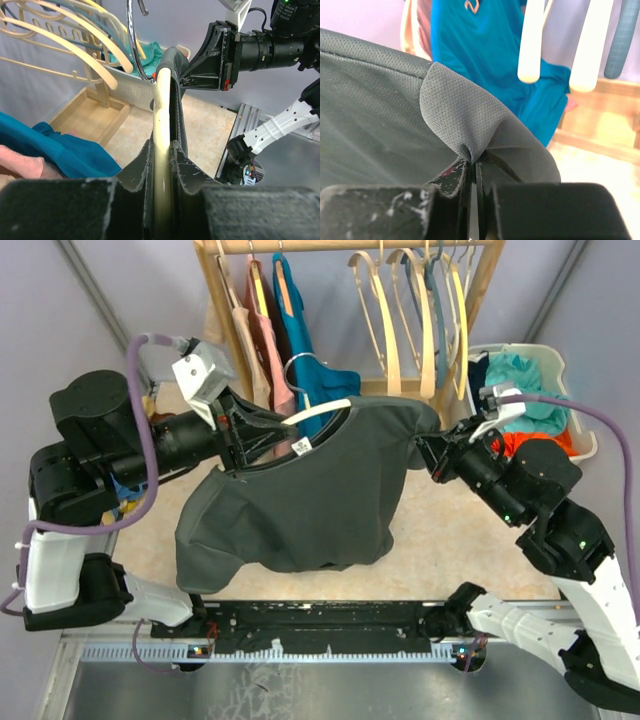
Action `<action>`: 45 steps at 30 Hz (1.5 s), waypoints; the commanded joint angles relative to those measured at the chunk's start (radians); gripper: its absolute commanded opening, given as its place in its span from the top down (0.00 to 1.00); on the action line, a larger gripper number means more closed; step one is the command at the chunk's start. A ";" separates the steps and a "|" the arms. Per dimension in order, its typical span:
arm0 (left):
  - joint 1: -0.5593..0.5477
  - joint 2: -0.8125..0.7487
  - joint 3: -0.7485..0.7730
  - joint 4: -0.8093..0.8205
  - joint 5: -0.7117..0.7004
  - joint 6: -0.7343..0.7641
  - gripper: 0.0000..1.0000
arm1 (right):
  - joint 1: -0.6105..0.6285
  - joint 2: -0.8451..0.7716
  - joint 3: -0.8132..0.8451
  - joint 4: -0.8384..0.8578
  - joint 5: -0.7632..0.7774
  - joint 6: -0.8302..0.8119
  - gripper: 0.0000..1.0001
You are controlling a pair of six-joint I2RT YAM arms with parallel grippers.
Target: Place the t-shirt on the hanger
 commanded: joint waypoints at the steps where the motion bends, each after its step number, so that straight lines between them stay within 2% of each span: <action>1: 0.003 -0.028 0.067 0.105 0.039 -0.011 1.00 | 0.005 -0.005 0.078 0.080 -0.015 -0.023 1.00; 16: 0.002 -0.077 0.013 0.175 0.034 -0.012 1.00 | 0.006 -0.039 0.194 0.011 0.119 -0.063 1.00; 27: 0.002 -0.072 -0.026 0.216 0.069 -0.027 1.00 | 0.005 -0.040 0.194 -0.018 0.116 -0.059 1.00; 28: 0.002 -0.070 -0.034 0.219 0.074 -0.029 1.00 | 0.006 -0.039 0.198 -0.026 0.098 -0.055 0.97; 31: 0.002 -0.072 -0.078 0.238 0.087 -0.033 1.00 | 0.006 -0.039 0.213 -0.050 0.046 -0.042 0.67; 34: 0.002 -0.082 -0.129 0.265 0.081 -0.034 1.00 | 0.005 -0.047 0.239 -0.077 0.025 -0.032 0.49; 41: 0.003 -0.043 -0.115 0.236 0.092 -0.043 1.00 | 0.006 -0.049 0.309 -0.111 -0.031 -0.020 0.35; 43: 0.002 -0.027 -0.101 0.218 0.105 -0.047 1.00 | 0.006 -0.029 0.340 -0.121 -0.031 -0.032 0.36; 45: 0.002 -0.019 -0.106 0.213 0.108 -0.053 1.00 | 0.005 -0.003 0.360 -0.139 -0.031 -0.038 0.41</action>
